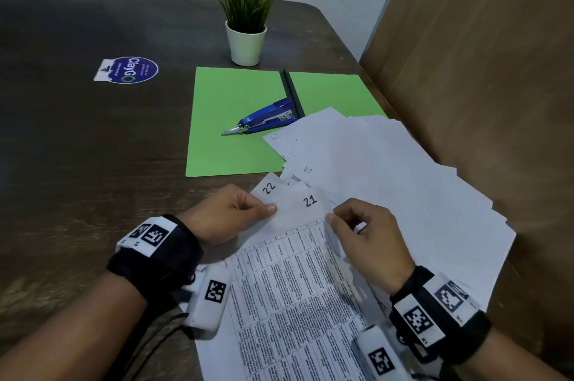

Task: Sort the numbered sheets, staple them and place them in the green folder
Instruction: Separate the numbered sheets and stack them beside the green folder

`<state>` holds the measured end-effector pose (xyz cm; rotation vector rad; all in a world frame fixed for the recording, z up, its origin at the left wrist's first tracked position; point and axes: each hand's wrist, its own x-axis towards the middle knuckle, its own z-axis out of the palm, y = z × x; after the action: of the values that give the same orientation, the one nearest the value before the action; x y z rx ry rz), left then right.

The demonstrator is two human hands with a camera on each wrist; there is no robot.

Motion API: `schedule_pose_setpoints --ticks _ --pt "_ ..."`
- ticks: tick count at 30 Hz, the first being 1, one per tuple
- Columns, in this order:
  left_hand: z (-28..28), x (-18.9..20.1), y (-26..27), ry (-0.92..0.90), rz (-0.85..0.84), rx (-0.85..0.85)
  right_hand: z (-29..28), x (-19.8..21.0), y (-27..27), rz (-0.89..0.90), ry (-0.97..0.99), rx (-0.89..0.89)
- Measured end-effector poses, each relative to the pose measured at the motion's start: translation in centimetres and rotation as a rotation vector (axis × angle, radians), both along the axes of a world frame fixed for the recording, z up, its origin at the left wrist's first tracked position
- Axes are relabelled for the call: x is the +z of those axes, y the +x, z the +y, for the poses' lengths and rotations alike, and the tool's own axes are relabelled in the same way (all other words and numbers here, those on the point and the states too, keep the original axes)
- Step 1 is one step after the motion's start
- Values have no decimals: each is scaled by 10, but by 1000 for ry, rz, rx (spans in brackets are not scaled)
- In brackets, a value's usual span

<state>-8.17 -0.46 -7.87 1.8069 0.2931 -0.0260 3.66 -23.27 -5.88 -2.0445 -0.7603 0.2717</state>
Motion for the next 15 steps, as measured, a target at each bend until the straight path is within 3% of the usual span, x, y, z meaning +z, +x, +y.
schedule_pose_setpoints --ticks 3,8,15 --pt "0 0 -1 34 4 -1 -6 -1 -4 96 -41 61" --pt "-2 6 0 12 1 1 -20 6 -2 95 41 -7" --pt "-4 8 -1 3 15 -7 -37 -4 14 307 -270 140"
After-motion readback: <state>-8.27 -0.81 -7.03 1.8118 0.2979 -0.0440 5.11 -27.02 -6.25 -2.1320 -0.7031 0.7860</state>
